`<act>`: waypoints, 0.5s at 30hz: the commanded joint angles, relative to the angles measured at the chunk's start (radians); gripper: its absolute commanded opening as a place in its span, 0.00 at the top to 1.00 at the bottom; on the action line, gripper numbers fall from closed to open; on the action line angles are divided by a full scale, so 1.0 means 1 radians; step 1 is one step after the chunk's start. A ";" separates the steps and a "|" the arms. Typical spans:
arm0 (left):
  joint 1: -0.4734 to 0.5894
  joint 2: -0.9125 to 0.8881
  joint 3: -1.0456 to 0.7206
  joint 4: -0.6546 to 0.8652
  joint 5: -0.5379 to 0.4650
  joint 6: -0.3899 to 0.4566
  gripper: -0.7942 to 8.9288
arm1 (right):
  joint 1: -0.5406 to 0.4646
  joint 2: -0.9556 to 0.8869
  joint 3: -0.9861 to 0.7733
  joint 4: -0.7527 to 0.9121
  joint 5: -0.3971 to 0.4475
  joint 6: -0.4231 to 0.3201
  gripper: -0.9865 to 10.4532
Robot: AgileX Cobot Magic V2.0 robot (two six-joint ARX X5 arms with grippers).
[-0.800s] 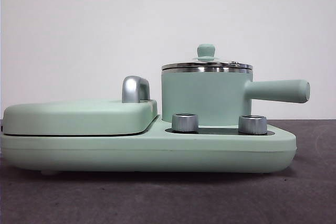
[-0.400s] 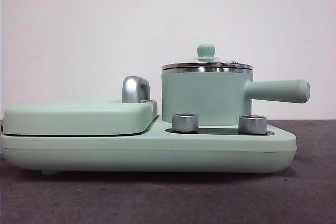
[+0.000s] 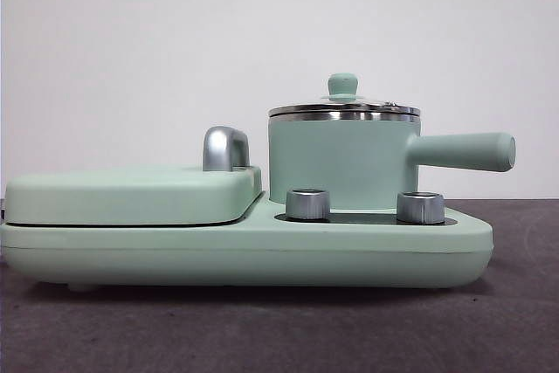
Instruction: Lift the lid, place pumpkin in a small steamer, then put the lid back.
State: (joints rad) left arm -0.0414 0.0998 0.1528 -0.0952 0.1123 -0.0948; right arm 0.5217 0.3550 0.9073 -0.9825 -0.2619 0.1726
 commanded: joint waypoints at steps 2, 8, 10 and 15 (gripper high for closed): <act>0.035 -0.014 -0.072 0.021 -0.071 -0.017 0.91 | 0.005 0.002 0.008 0.010 0.000 -0.002 0.90; 0.071 -0.060 -0.140 0.003 -0.072 -0.023 0.91 | 0.005 0.002 0.008 0.010 0.000 -0.002 0.90; 0.071 -0.080 -0.140 -0.035 -0.072 -0.013 0.91 | 0.005 0.002 0.008 0.010 0.000 -0.002 0.90; 0.070 -0.097 -0.140 -0.093 -0.072 0.017 0.91 | 0.005 0.002 0.008 0.010 0.000 -0.002 0.90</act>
State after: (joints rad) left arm 0.0280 0.0051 0.0322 -0.1802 0.0402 -0.0956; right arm 0.5217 0.3550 0.9073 -0.9829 -0.2615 0.1726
